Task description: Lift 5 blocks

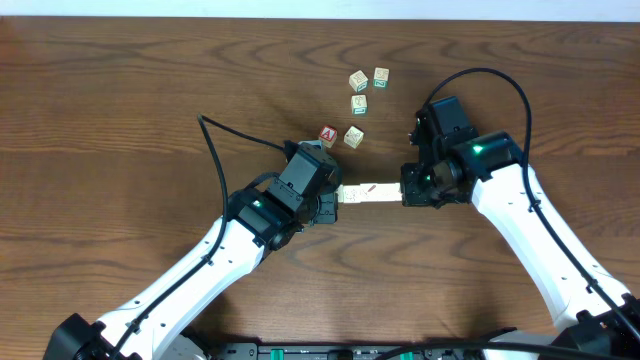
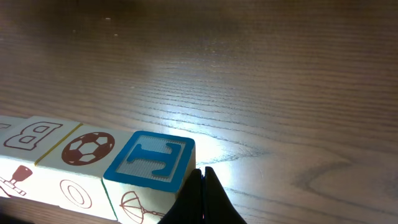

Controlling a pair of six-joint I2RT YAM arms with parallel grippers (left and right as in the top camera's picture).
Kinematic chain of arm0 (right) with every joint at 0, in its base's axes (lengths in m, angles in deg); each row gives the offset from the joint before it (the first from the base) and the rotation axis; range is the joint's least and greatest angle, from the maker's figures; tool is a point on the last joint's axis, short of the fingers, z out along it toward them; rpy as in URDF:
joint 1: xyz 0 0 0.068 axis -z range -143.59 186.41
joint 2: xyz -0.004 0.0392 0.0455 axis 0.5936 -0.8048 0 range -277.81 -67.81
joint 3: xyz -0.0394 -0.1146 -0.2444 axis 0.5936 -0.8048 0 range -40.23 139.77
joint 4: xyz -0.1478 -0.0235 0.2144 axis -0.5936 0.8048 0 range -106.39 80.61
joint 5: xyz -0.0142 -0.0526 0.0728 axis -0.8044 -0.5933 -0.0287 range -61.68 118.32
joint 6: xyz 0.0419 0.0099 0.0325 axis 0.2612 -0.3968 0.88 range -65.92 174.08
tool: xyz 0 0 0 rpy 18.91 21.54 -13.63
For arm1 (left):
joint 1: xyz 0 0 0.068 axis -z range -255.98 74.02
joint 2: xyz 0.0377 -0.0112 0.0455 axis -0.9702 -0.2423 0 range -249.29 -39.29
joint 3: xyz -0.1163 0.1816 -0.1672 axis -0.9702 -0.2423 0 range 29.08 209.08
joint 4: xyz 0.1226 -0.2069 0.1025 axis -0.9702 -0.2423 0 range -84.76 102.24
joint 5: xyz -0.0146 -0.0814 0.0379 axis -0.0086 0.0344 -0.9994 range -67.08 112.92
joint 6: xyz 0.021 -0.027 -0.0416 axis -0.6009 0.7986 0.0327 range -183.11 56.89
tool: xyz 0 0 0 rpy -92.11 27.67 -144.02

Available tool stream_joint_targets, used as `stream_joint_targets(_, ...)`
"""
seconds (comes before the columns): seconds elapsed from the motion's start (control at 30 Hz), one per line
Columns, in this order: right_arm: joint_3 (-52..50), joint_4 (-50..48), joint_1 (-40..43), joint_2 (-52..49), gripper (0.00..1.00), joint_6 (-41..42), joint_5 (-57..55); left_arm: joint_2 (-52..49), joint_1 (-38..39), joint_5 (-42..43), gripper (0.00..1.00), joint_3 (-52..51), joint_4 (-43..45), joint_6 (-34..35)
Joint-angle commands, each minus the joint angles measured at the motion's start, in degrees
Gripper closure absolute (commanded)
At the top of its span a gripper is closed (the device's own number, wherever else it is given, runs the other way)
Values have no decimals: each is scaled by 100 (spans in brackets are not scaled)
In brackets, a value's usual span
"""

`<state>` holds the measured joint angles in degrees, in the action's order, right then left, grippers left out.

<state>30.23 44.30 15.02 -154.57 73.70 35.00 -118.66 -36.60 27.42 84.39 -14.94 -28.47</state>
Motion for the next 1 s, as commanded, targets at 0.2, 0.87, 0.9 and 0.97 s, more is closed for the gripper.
stream_joint_targets(0.2,345,-42,-459,105,99,9,2190,173,256,1244,93,693,400,-4)
stream_joint_targets(0.87,490,48,-459,105,99,9,2190,363,256,1241,93,752,341,-9)
stream_joint_targets(0.9,498,48,-459,105,99,9,2190,374,256,1241,93,752,339,-9)
stream_joint_targets(0.97,498,50,-461,105,99,9,2190,385,256,1241,93,752,337,-9)
